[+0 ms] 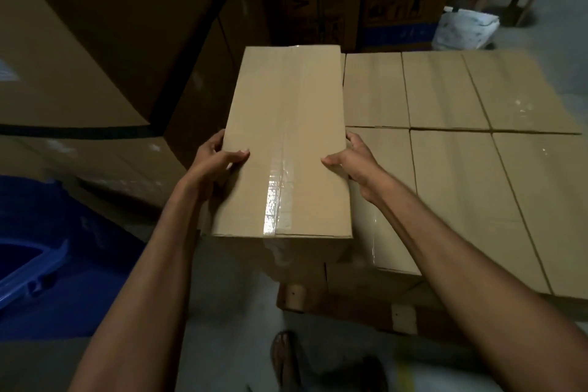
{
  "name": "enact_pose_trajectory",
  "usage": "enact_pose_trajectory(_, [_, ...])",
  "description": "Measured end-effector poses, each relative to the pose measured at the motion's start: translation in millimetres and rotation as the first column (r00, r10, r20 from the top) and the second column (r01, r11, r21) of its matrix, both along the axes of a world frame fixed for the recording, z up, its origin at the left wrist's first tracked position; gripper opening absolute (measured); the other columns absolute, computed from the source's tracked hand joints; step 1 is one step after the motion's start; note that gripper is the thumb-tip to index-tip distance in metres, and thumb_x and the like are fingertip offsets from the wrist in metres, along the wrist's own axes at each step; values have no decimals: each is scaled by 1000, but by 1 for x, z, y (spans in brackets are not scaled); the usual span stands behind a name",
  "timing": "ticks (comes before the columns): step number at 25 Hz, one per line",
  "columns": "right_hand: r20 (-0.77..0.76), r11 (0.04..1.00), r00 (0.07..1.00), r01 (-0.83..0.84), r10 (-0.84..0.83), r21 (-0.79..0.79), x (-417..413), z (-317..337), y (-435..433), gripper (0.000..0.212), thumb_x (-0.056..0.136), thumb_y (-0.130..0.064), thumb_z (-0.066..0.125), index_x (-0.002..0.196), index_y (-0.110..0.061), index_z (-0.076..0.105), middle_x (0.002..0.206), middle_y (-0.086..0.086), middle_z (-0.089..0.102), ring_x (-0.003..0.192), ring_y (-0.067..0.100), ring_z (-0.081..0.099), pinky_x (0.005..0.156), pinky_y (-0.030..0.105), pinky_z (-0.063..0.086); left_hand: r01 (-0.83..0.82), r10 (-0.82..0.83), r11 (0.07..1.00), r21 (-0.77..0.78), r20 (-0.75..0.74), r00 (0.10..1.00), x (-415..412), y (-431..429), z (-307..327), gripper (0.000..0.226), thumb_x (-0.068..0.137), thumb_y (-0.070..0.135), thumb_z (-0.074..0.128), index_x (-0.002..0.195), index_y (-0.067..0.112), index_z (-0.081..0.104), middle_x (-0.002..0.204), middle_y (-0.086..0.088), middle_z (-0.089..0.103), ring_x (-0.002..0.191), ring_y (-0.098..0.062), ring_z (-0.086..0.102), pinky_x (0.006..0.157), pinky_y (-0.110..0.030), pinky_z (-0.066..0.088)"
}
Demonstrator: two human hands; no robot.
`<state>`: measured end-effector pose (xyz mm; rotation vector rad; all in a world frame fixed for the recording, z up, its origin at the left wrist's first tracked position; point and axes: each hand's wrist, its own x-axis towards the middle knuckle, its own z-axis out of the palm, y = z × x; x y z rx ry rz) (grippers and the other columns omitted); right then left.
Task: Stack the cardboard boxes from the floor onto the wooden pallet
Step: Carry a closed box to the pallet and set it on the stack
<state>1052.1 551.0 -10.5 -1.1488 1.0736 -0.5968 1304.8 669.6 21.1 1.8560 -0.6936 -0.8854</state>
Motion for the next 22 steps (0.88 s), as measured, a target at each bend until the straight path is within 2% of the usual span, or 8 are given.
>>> enact_pose_trajectory(2, [-19,999,999,39,-39,-11,22,-10,-6,76,84,4,73,149,-22,44,126,-3,67,109,12,64,82,20,53,38,-38,999,4,1,999,24,-18,-11,53,88,7,76,133,32,63,120,6,71,107,-12,68,89,-30,56])
enact_pose_trajectory(4, [-37,996,996,83,-84,-21,40,-19,-9,71,85,6,70,145,-22,46,113,-8,67,98,5,64,76,15,53,82,-82,997,1,-4,997,42,-32,-23,53,89,8,75,130,38,60,116,11,69,106,-10,66,92,-32,54])
enact_pose_trajectory(6, [-36,992,991,129,-129,-13,56,-29,-12,72,84,9,69,145,-20,47,106,-11,67,93,3,64,72,13,54,102,-102,995,7,-40,994,60,-40,-39,57,90,10,75,136,38,56,113,13,66,105,-8,64,92,-33,52])
enact_pose_trajectory(8, [-31,987,986,163,-163,-6,69,-37,-11,76,83,10,70,148,-20,46,111,-8,69,102,11,68,78,19,57,131,-129,991,25,-76,989,72,-43,-51,59,92,12,74,142,35,53,113,14,63,105,-9,62,88,-32,52])
enact_pose_trajectory(10, [-26,979,979,204,-204,20,77,-41,-9,72,82,11,69,143,-23,50,116,-4,69,109,17,68,76,19,57,161,-158,986,34,-87,984,84,-47,-59,56,92,14,74,141,32,54,117,9,65,109,-14,63,90,-34,52])
enact_pose_trajectory(14, [-16,967,968,251,-251,39,85,-45,-8,60,84,15,61,123,-29,56,109,-2,70,104,19,67,68,16,56,196,-190,980,39,-109,976,95,-54,-68,61,90,13,75,144,28,53,132,0,64,118,-20,62,102,-43,52])
enact_pose_trajectory(16, [-15,967,968,252,-252,33,84,-49,-8,60,85,16,59,125,-28,56,108,-2,70,104,20,66,71,16,57,192,-187,981,27,-130,974,94,-55,-71,62,90,11,76,145,27,52,132,0,65,118,-20,63,104,-43,52])
enact_pose_trajectory(22, [-68,970,968,242,-242,-6,84,-50,-10,73,84,13,62,147,-23,52,110,-6,72,101,12,68,77,15,57,213,-212,977,-7,-151,965,93,-53,-73,58,93,9,72,145,25,51,119,6,66,119,-21,63,107,-43,50])
